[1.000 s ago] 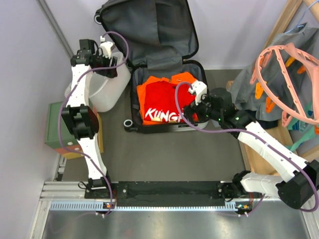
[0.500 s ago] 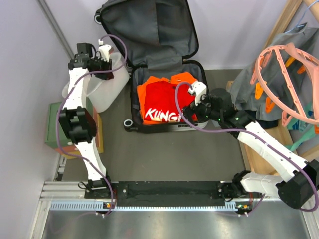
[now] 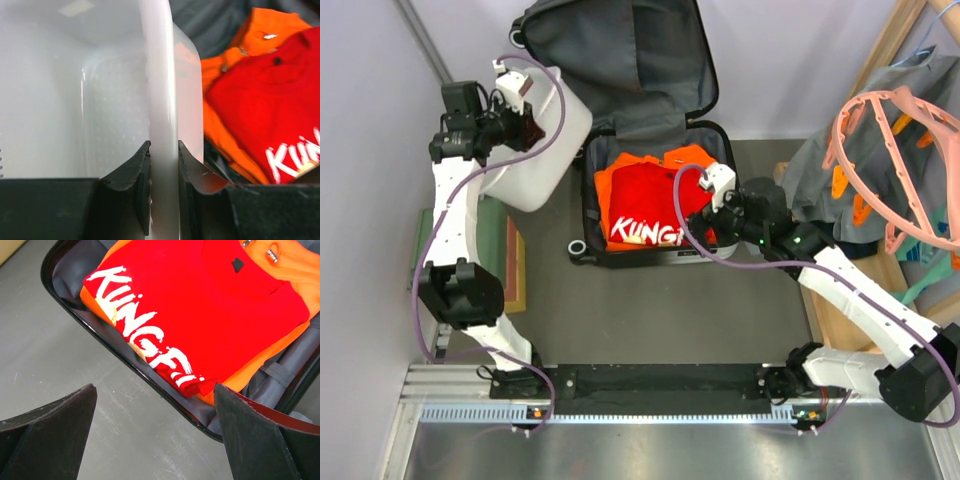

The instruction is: Open, take out, and arrange the luggage

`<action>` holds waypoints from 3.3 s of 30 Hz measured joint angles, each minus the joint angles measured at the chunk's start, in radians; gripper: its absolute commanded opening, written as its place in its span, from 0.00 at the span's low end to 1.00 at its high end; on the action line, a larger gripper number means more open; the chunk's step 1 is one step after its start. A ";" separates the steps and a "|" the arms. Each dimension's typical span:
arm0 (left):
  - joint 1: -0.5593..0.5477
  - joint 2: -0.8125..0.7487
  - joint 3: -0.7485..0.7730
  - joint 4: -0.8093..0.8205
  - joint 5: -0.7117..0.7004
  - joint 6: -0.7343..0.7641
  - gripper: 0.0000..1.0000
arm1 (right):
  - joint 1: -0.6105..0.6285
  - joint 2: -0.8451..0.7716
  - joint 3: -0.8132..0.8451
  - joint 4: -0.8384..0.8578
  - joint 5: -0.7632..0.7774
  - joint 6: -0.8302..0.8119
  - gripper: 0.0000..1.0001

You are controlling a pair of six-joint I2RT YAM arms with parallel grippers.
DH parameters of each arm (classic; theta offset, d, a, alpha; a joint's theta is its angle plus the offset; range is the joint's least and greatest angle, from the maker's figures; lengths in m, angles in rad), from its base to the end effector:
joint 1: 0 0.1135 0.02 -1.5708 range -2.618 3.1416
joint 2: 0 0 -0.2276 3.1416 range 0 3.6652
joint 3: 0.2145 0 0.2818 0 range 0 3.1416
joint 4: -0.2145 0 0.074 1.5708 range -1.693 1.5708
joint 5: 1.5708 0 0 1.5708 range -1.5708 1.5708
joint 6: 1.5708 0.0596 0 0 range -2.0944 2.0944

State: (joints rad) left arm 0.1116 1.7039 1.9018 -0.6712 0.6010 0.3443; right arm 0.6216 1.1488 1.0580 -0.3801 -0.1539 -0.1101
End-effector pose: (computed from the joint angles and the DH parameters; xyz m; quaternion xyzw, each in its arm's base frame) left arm 0.4191 0.0131 0.3959 0.2480 0.7915 -0.1334 0.5424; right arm 0.2588 0.1966 0.2956 -0.3416 0.7794 0.1952 0.4876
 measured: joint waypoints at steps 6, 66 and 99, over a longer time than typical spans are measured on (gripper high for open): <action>-0.019 -0.032 -0.079 -0.044 0.110 0.005 0.00 | 0.000 -0.044 0.001 0.000 0.001 0.010 0.99; -0.884 -0.729 -0.479 -0.553 0.120 0.145 0.00 | -0.031 -0.133 0.139 -0.216 0.290 0.357 0.99; -0.961 -0.700 -0.897 -0.482 -0.005 0.269 0.99 | 0.313 0.113 0.127 -0.339 0.336 0.500 0.99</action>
State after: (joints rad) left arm -0.8490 1.0035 1.0050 -1.1530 0.5957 0.6128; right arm 0.9344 1.2621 1.1854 -0.7189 0.1825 0.3897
